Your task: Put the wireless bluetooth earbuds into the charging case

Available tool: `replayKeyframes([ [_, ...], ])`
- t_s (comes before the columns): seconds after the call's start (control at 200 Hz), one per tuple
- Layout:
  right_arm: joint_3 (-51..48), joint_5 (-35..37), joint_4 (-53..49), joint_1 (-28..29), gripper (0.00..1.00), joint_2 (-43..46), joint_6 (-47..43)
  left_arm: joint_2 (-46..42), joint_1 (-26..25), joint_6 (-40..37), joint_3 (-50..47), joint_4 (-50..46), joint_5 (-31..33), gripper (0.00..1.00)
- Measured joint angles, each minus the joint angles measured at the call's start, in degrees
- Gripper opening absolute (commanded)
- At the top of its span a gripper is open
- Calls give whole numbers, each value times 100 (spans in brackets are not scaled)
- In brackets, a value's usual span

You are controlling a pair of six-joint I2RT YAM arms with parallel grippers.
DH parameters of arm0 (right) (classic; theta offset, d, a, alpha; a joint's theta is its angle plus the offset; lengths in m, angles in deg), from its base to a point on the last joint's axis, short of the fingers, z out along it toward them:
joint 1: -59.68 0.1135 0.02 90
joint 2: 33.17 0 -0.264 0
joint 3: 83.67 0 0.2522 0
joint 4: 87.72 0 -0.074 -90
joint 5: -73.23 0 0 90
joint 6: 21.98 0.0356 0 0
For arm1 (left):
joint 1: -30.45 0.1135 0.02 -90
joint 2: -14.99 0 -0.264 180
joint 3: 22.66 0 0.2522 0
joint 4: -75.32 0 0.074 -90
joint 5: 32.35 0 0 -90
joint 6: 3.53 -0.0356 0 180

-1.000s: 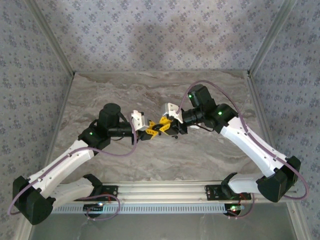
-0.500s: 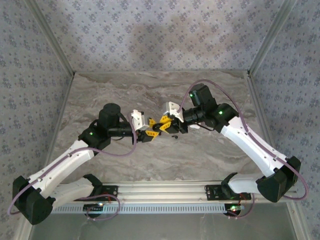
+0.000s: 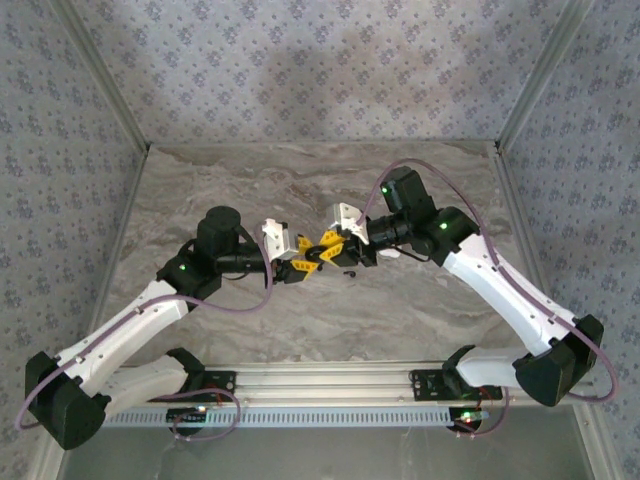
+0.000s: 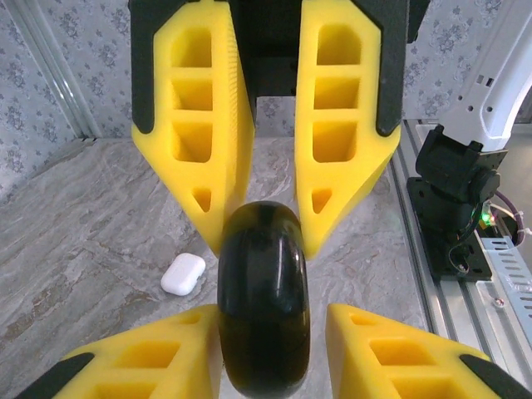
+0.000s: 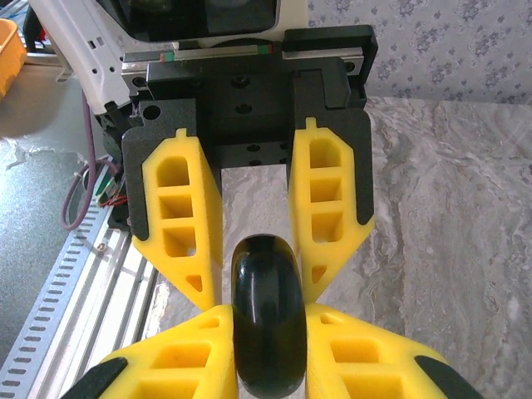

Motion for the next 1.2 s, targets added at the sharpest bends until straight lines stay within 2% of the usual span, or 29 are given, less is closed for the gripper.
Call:
replayKeyframes([
  [0.11,-2,-24,92,-9,22,13,2,0,0,2,-11,13,0,35],
  [0.26,-2,-39,114,-9,22,31,15,0,0,22,-11,39,20,29],
  [0.4,-11,-57,114,-9,22,46,15,-2,0,46,-11,68,24,29],
  [0.555,-20,-55,114,-9,22,63,17,-4,0,96,-11,79,31,19],
  [0.6,-20,-55,116,-11,24,68,17,-7,0,92,-11,83,37,17],
  [0.69,-28,-44,129,-9,36,68,31,-7,0,111,-11,87,39,15],
  [0.75,-44,-17,160,-9,41,68,81,-7,0,111,-11,85,31,15],
  [1.199,-203,94,549,-214,43,236,321,-7,2,107,-11,68,74,13],
])
